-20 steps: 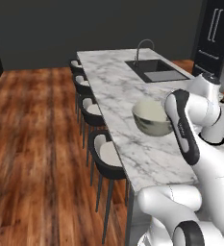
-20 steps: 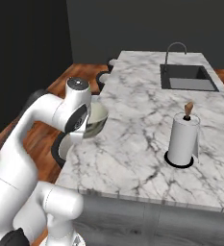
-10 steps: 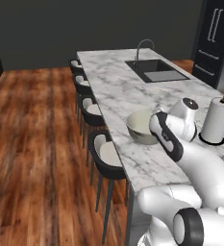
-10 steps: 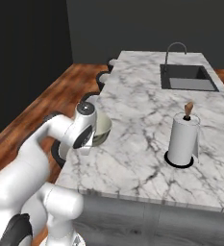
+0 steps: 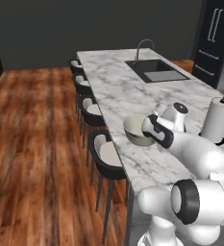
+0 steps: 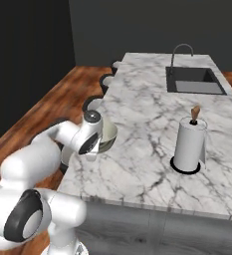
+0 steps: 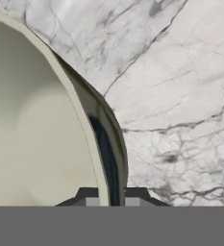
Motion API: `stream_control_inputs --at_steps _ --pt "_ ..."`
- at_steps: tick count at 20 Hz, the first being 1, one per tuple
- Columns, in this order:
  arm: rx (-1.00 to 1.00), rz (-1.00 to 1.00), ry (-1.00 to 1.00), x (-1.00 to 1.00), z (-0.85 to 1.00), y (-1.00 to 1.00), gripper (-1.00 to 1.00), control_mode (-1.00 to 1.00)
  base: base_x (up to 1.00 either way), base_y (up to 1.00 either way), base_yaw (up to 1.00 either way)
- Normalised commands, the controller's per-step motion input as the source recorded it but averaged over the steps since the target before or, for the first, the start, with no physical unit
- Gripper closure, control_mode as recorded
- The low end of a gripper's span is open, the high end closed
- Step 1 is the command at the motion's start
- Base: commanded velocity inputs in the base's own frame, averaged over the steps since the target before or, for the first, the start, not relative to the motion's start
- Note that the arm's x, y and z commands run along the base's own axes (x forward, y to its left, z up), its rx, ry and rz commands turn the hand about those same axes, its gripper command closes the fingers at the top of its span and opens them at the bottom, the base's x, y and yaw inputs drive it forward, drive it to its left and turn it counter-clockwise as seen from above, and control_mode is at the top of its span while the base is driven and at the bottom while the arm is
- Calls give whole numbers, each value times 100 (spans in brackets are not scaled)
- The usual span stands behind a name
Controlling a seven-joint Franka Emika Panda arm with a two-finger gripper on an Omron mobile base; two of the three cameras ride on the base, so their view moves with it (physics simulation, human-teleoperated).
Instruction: Pick up the bowls from the cabinet and place each bowl in front of a stool on the dining counter.
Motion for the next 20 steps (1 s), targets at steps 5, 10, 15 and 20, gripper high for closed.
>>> stream_control_inputs --at_steps 5,10,15,20 --pt "0 0 11 43 -11 0 100 -100 0 0 0" --pt "0 0 9 44 -23 0 100 -100 0 0 0" --pt "0 0 0 44 -35 0 100 -100 0 0 0" --pt "0 0 -1 31 -42 -3 100 -100 0 0 0"
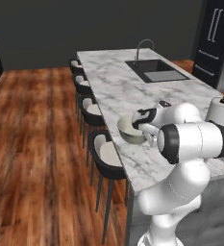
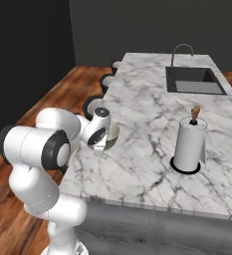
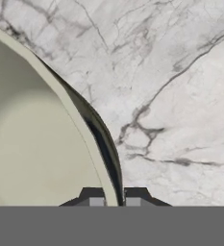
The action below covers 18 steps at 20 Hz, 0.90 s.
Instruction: Pick up the bowls from the cabinet and place each bowl in front of a stool on the dining counter.
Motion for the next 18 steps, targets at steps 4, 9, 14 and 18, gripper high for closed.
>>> stream_control_inputs --at_steps 4,9,14,18 --pt "0 0 0 14 -29 -3 100 -100 0 0 0" --pt "0 0 3 -3 0 -9 100 -100 0 0 0" --pt "0 0 5 -22 0 -9 -100 -100 0 0 0" --pt "0 0 1 -5 0 -3 -100 -100 0 0 0"
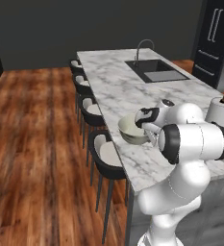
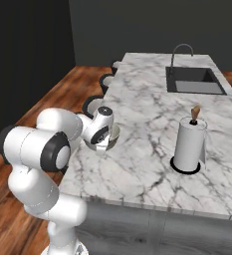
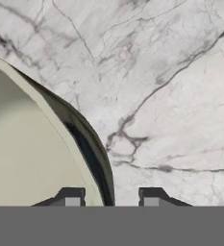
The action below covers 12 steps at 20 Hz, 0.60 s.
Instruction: Pick up the bowls from the cabinet and place each bowl in front of a stool on the dining counter.
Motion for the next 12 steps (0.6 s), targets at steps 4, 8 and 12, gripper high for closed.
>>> stream_control_inputs --at_steps 4,8,12 --pt "0 0 2 0 0 -1 -100 -100 0 0 0" --pt "-10 0 -2 -2 18 -3 -100 -100 0 0 0" --pt "-10 -2 -2 -3 62 -7 -100 -100 0 0 0"
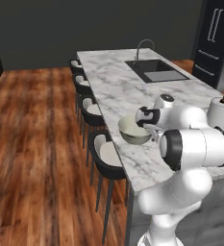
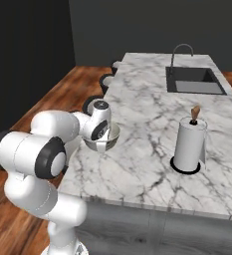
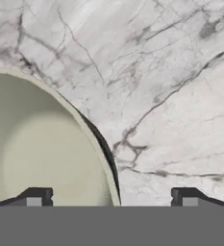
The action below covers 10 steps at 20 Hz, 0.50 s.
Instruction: Pick up the bowls from the cabinet and place each bowl in front of a stool on the dining counter.
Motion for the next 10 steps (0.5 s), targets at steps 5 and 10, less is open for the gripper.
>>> stream_control_inputs --at_steps 5,10 --pt "-15 -2 0 -8 88 -1 -100 -100 0 0 0" --pt "-9 1 0 -82 90 -16 -100 -100 0 0 0"
